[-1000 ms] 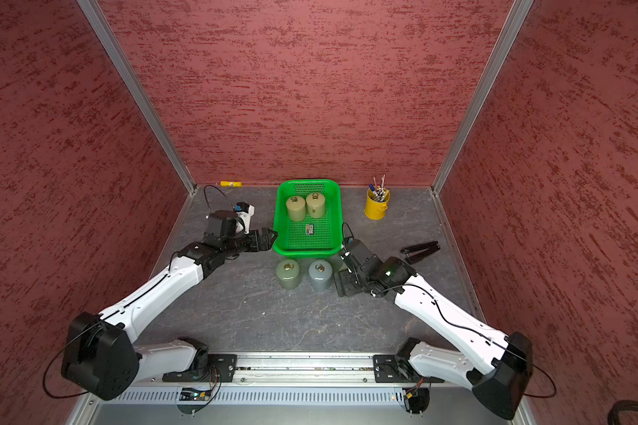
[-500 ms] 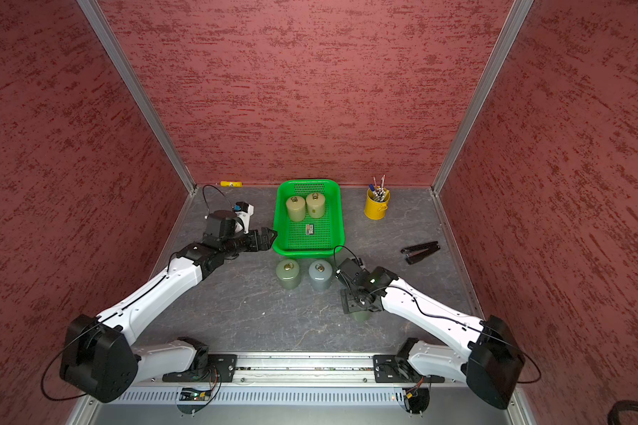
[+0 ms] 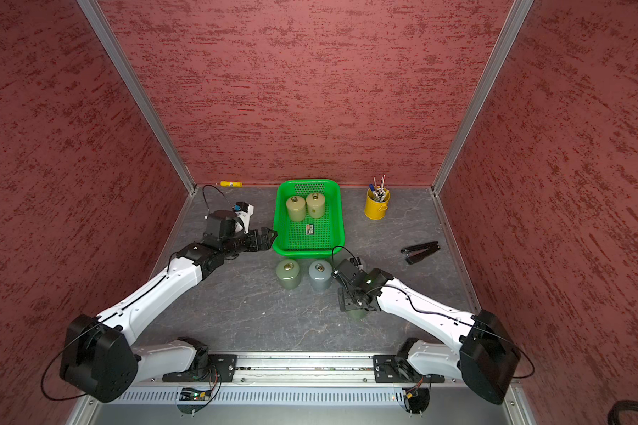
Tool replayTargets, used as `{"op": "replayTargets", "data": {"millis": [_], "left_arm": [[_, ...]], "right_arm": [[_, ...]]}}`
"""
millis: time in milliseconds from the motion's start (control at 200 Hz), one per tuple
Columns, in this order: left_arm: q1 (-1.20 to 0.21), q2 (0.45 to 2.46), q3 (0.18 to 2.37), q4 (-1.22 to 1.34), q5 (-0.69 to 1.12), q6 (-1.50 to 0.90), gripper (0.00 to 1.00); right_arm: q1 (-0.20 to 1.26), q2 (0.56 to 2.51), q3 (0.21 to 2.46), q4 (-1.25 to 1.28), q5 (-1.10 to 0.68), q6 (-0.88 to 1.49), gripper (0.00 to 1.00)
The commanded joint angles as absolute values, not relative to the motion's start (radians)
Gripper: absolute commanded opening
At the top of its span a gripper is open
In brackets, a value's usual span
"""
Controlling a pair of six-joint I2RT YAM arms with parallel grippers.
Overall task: Take the tea canister out of the basket
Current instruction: Place the tea canister at the center of the board.
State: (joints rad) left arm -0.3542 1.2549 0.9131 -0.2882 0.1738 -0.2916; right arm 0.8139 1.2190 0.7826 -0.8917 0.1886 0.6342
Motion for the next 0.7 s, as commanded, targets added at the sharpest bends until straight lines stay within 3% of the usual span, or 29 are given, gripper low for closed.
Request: {"op": "replayTargets", "data": {"millis": [0,205,531,586,696], "left_arm": [[-0.357,1.256,0.907,-0.27,0.156,-0.29,1.0],[-0.358,1.257,0.904,-0.27,0.154,-0.291,1.0],[-0.358,1.257,0.904,-0.27,0.154,-0.288,1.0],[-0.358,1.259,0.904,-0.268,0.155,-0.288,1.0],[-0.357,1.268,0.908,-0.266,0.159,-0.289,1.0]], "right_arm": [[0.82,1.202,0.775,-0.838,0.224,0.651,0.19],[0.821,1.204,0.758,-0.838,0.229,0.655,0.42],[0.82,1.18,0.731,-0.834,0.237,0.66,0.93],[0.82,1.18,0.73,-0.835,0.237,0.66,0.99],[0.82,1.18,0.728,-0.84,0.241,0.662,0.99]]}}
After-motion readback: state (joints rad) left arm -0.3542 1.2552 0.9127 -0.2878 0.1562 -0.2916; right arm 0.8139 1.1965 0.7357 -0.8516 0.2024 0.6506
